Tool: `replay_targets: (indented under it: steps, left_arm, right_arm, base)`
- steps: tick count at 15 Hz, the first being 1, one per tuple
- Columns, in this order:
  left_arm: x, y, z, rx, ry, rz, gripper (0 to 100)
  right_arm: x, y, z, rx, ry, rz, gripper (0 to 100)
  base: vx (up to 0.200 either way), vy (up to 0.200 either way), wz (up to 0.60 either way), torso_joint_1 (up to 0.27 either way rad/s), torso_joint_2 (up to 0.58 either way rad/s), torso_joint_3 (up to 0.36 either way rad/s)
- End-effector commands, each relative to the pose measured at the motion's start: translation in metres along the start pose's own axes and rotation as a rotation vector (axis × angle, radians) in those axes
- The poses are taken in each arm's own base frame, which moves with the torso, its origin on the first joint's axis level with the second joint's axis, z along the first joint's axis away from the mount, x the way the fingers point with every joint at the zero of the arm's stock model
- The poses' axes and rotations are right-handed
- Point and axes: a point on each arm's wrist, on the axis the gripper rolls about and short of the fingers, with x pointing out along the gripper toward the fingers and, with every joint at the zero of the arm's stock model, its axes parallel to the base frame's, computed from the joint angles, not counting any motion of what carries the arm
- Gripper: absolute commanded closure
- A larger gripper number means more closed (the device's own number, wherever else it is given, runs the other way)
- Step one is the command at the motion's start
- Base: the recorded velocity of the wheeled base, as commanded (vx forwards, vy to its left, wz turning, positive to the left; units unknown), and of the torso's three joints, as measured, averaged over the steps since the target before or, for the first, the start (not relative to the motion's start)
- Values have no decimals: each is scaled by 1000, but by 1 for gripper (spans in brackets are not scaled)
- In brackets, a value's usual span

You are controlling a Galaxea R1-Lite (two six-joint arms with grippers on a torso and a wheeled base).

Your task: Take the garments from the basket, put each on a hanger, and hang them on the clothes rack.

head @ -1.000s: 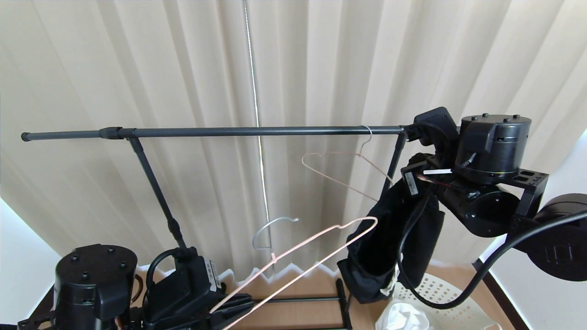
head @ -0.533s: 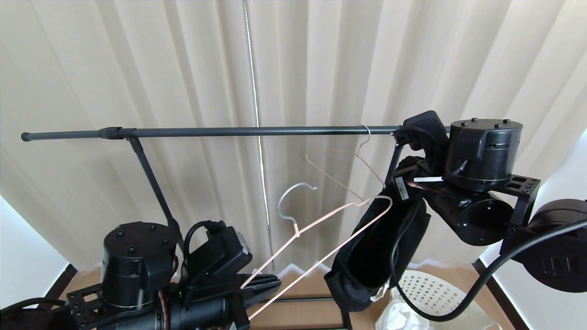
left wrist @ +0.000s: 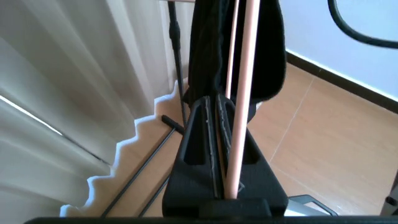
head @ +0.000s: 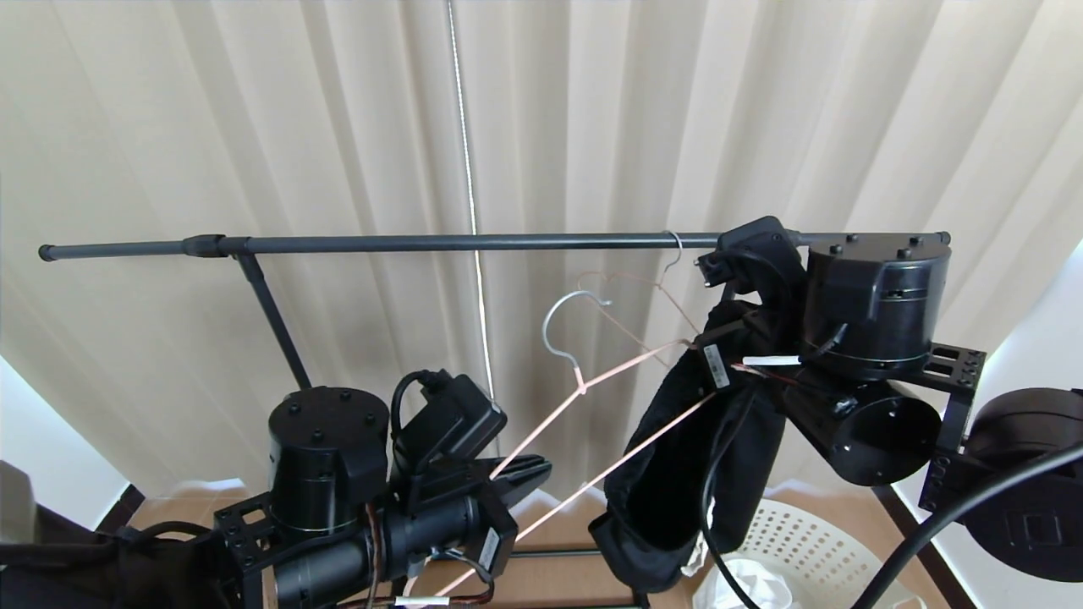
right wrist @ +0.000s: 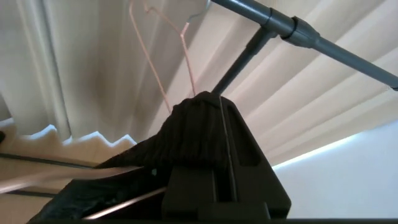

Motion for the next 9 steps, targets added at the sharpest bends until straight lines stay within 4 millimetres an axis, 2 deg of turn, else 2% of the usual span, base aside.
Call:
replay_targets:
  steps: [1,9]
  left_arm:
    - [8,-1,-10,-6,37,-6,100]
    - [9,0,-9,-6,35,-4,100]
  right_arm:
    - [-9,9,1,-6,-14,38,100]
    - [-53,51,11,0,-85,215,100]
  base:
    - [0,0,0,0,0,0]
    - [0,0,0,0,0,0]
